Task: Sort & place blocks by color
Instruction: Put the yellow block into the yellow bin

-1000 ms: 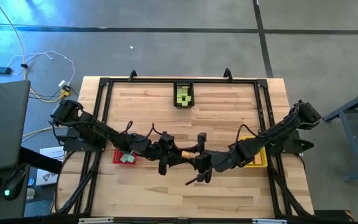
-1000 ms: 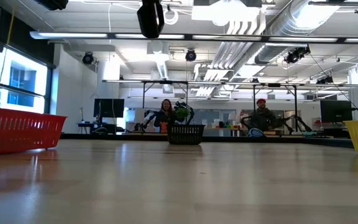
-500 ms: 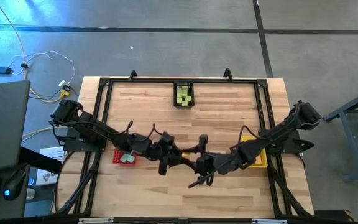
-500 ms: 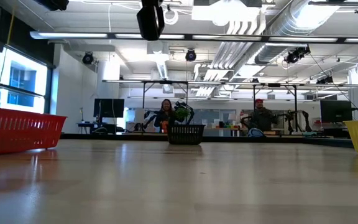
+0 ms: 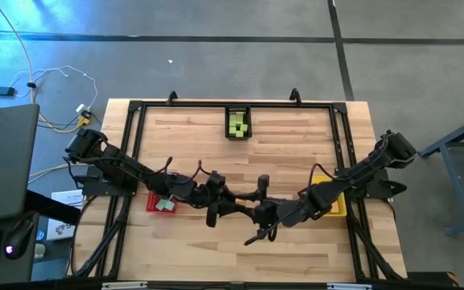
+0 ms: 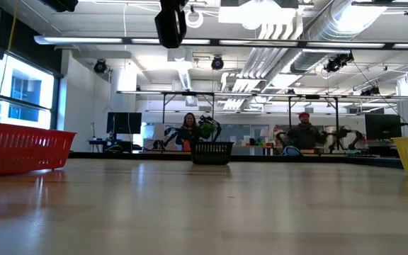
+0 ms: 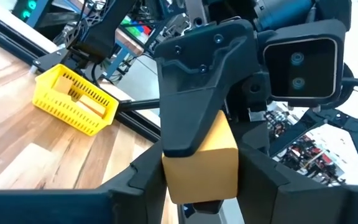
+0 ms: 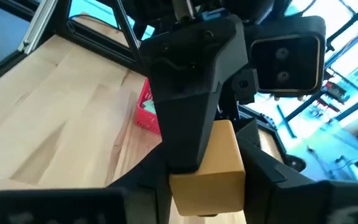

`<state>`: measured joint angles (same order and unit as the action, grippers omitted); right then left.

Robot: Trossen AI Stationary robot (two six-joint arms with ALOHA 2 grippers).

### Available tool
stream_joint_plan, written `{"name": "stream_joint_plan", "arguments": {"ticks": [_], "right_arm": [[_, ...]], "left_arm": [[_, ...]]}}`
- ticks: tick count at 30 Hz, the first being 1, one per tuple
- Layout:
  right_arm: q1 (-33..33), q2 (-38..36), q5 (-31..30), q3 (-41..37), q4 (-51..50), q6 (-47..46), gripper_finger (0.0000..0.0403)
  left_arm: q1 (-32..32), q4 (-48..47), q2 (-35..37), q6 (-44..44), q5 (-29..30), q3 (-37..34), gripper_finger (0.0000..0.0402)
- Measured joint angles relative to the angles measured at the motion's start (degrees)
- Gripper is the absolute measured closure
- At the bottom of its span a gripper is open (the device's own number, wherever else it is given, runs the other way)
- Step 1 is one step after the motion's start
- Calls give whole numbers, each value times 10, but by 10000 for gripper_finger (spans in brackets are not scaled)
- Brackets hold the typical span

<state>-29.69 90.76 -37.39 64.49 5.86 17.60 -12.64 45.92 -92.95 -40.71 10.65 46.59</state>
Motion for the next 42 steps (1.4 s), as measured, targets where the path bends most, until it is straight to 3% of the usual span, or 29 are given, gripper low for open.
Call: {"name": "stream_joint_plan", "arguments": {"ticks": [10, 19, 32, 38, 42], "right_arm": [[0, 0, -41, 0, -67, -134, 296], [1, -2, -50, 1, -192, -317, 296], [0, -2, -41, 1, -557, -740, 296], [-12, -1, -35, 1, -744, -935, 295], [-24, -1, 10, 1, -857, -1059, 295]], "left_arm": [[5, -31, 0, 66, 10, 1, 218], [26, -150, -2, 59, -5, -1, 202], [15, -206, -2, 82, -39, -1, 202], [2, -205, -1, 81, -100, -1, 202], [2, -205, -1, 79, -131, -1, 202]]}}
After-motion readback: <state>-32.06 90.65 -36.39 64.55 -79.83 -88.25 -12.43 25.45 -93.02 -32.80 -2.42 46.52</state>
